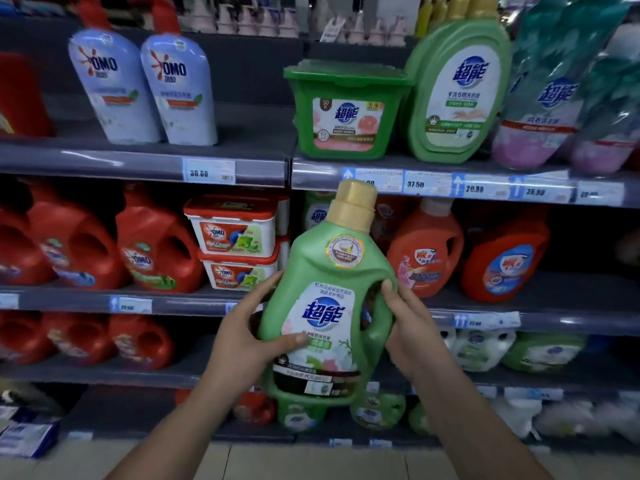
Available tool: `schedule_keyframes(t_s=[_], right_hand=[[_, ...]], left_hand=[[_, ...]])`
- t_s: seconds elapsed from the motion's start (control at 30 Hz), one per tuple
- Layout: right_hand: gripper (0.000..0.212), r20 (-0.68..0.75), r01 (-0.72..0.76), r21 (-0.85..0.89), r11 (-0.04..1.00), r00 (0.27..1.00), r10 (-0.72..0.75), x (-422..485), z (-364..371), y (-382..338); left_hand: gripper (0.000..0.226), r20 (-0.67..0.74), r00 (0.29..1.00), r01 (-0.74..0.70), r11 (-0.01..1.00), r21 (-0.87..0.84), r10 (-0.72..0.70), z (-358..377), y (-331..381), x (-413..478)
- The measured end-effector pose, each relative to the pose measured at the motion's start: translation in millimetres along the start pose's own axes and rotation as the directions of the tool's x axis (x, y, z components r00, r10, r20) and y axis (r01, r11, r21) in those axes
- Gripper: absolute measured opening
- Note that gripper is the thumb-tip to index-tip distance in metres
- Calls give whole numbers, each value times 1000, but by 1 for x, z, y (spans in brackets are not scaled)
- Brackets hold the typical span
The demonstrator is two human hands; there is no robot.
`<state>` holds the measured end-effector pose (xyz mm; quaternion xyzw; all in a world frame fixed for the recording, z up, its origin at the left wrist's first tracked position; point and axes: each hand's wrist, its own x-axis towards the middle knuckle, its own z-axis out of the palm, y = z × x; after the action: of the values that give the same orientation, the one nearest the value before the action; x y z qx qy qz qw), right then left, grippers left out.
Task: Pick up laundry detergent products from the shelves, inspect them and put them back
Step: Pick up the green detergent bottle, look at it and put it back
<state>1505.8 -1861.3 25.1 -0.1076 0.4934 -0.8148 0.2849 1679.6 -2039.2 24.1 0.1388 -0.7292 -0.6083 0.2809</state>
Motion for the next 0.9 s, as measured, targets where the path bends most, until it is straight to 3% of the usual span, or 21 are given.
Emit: schedule_keyframes(t_s=[0.23,0.47,0.67,0.73,0.9], right_hand=[[35,-96,-33,-35,999,995,29,-1,31,14],[42,-100,79,-165,983,990,-97,-12,41,14],[48,-3,246,-376,893,964,-266,-34,45,10],[53,51,297,-426,855,951,-305,-37,40,13],[60,164,347,-339,874,937,-309,-28,5,15]], left_hand=[[90,-6,1000,-17,999,45,17,-26,-9,7],[80,89,993,91,993,-78,-84,-42,-36,22],[98,197,976,115,988,-105,-92,-41,-78,29],[98,175,982,84,994,-67,-71,-37,-87,27],[84,103,992,-89,987,134,76,-31,-77,25]])
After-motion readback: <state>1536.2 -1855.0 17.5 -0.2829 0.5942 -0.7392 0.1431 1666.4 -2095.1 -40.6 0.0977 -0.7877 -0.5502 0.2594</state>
